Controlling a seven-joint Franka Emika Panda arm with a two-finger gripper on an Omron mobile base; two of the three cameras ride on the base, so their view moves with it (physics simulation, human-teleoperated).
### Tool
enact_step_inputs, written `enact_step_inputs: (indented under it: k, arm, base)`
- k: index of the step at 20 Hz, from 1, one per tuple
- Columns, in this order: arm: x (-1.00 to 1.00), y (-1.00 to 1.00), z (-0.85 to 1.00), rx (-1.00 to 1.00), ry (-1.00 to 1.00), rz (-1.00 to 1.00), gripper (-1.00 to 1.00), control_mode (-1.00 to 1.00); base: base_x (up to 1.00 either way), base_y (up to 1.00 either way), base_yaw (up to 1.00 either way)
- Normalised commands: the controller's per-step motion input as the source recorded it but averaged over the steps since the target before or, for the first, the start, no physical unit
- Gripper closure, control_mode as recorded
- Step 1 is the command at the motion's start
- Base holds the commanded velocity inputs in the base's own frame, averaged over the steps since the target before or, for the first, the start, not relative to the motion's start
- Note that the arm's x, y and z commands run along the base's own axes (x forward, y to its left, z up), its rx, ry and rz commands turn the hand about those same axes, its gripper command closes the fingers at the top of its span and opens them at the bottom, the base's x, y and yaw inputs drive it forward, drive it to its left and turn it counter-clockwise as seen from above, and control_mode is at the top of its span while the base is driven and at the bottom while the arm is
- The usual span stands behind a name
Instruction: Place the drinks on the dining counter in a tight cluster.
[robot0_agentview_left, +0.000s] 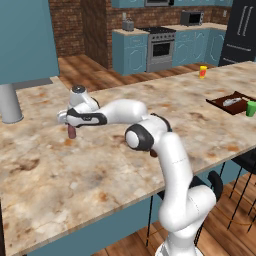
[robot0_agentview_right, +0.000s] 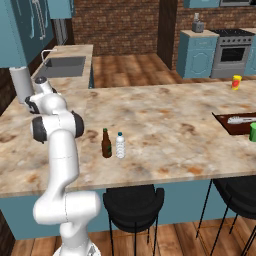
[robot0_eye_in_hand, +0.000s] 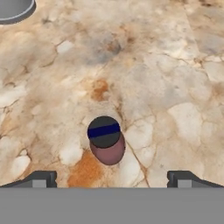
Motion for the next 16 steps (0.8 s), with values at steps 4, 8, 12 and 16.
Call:
enact_step_inputs:
  k: [4,8,12,16]
  arm:
    - [0.03,0.0,-0.04,0.0,0.0,0.0,-1.0,-1.0]
    - [0.0,0.0,-0.06,0.0,0.03,0.0,-1.0,-1.0]
    - [0.0,0.0,-0.13,0.0,0.07,0.0,-1.0,-1.0]
    - [0.0,0.0,-0.11,0.0,0.05,0.02,-1.0,-1.0]
  base:
    - [0.0,0.0,0.0]
    - [0.0,0.0,0.0]
    - [0.0,0.0,0.0]
    - [0.0,0.0,0.0]
